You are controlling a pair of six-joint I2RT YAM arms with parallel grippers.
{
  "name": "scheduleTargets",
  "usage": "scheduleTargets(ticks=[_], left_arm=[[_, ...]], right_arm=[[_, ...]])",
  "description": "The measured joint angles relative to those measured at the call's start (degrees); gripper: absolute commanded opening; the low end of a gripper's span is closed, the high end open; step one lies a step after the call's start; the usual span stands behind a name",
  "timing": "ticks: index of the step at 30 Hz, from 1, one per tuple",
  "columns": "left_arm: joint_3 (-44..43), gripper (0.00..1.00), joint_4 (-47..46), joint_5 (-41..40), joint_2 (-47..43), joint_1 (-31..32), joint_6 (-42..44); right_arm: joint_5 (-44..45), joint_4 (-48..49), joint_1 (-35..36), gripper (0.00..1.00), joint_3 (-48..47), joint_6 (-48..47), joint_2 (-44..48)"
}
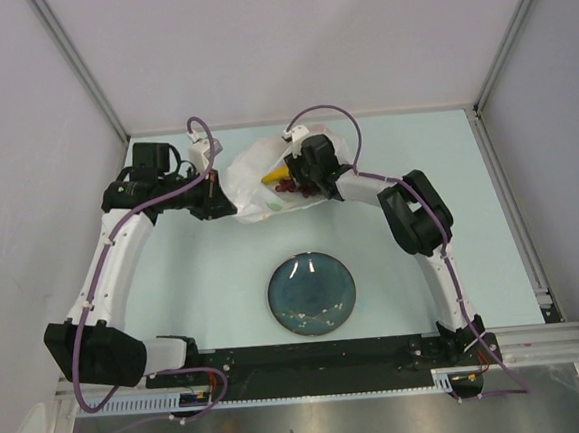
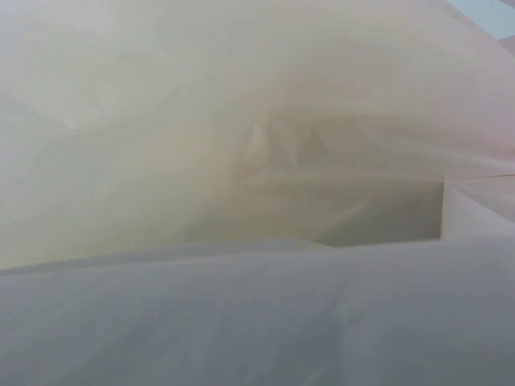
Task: Take the fake fruits out of the plastic bag
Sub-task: Take out the fake fruit from the plastic bag.
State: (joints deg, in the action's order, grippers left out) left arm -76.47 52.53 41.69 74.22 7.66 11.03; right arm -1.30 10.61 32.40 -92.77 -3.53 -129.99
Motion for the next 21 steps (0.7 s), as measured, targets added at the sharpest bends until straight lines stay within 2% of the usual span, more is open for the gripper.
scheduleTargets(ticks=[1, 2, 4, 10, 11, 12, 21], left_arm=[[0.0, 0.00, 0.0, 0.0, 0.0, 0.0, 0.0], [0.0, 0.00, 0.0, 0.0, 0.0, -0.1, 0.0], [0.0, 0.00, 0.0, 0.0, 0.0, -0.2, 0.0], [0.0, 0.00, -0.1, -0.2, 0.0, -0.4, 0.0], [0.0, 0.00, -0.1, -0.3, 0.0, -0.5, 0.0], [0.1, 0.00, -0.2, -0.5, 0.0, -0.5, 0.0], [1.4, 0.00, -1.4, -0.5, 0.0, -0.6, -0.1]], right_arm=[[0.0, -0.2, -0.1, 0.38, 0.0, 0.0, -0.1], [-0.1, -0.3, -0.2, 0.30, 0.0, 0.0, -0.1], [0.0, -0.3, -0.3, 0.23, 0.0, 0.0, -0.1], [-0.1, -0.4, -0.4, 0.11, 0.0, 0.0, -0.1], [-0.1, -0.4, -0.4, 0.03, 0.0, -0.1, -0.1], [0.0, -0.4, -0.4, 0.00, 0.1, -0.2, -0.1], [0.0, -0.6, -0.2, 0.00, 1.9, 0.1, 1.9]])
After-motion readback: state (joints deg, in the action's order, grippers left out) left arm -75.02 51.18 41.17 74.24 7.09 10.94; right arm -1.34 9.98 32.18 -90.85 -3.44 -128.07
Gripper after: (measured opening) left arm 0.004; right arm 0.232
